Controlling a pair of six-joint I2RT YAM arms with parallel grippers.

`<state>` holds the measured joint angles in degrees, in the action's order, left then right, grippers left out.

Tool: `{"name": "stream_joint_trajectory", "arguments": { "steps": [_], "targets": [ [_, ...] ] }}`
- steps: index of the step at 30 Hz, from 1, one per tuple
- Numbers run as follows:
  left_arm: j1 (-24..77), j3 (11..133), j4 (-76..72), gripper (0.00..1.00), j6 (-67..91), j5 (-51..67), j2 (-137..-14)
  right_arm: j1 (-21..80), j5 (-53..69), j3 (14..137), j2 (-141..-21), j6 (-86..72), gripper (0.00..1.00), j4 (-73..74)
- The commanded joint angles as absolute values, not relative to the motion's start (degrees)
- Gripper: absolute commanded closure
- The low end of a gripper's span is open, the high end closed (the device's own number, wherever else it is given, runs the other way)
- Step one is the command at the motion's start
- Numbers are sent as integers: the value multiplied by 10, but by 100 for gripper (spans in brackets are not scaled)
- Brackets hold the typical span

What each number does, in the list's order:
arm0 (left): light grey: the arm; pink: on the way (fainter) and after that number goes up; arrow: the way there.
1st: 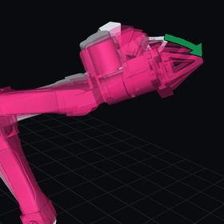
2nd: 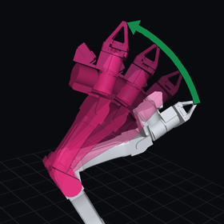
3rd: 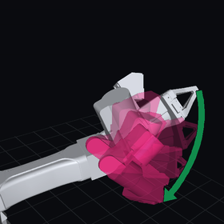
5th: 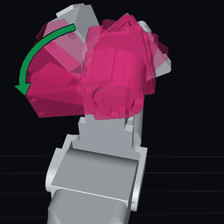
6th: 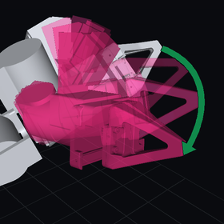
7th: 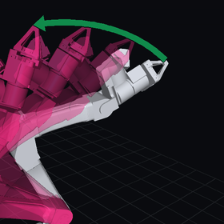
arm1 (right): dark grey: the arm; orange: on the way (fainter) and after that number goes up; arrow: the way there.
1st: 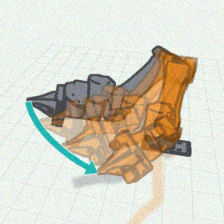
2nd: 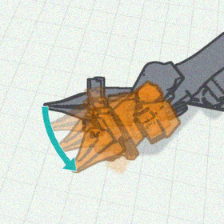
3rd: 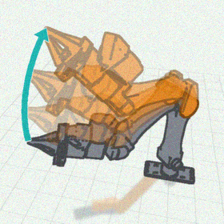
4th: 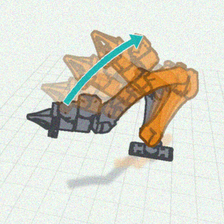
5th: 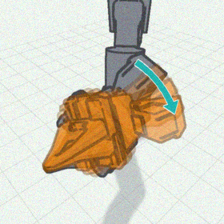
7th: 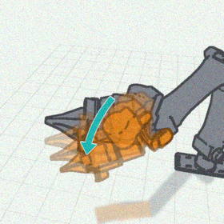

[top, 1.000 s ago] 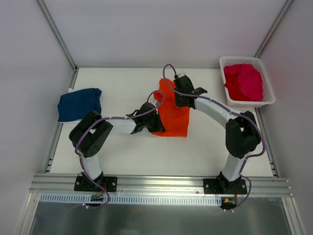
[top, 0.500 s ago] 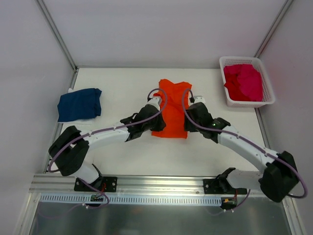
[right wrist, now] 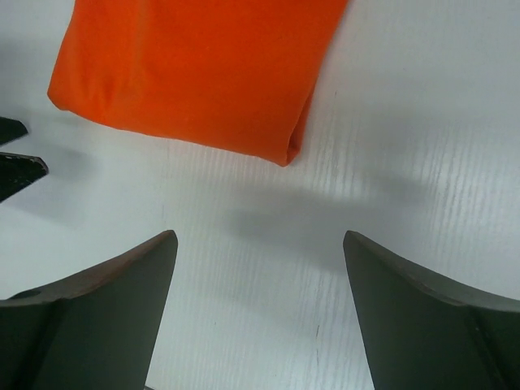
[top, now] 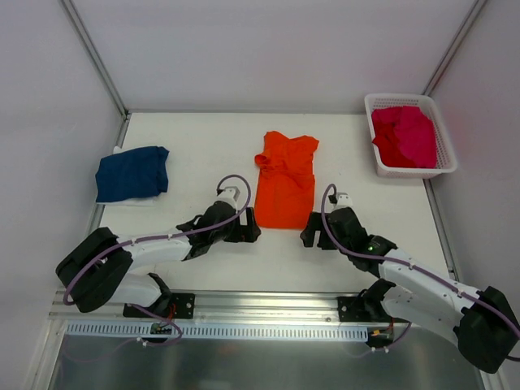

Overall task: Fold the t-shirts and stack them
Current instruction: Fold the tshirt

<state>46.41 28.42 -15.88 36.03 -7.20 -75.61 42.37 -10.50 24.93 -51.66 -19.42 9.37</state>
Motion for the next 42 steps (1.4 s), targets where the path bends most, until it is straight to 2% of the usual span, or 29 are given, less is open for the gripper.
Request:
{"name": "stream_joint_trajectory", "arguments": {
  "steps": [1,9,18,27,42],
  "targets": [
    [430,227,-305,1,387,23,-741,427,-91,213,-483,-243,12,-20],
    [396,201,-390,1,377,59,-788,427,-110,134,-492,-281,12,-143],
    [361,214,-458,1,391,115,-889,426,-108,130,-617,-303,12,-259],
    [356,240,-472,1,401,136,-945,427,-107,140,-692,-308,12,-303],
    [353,263,-470,1,404,152,-983,427,-120,142,-722,-310,12,-327]
  ]
}}
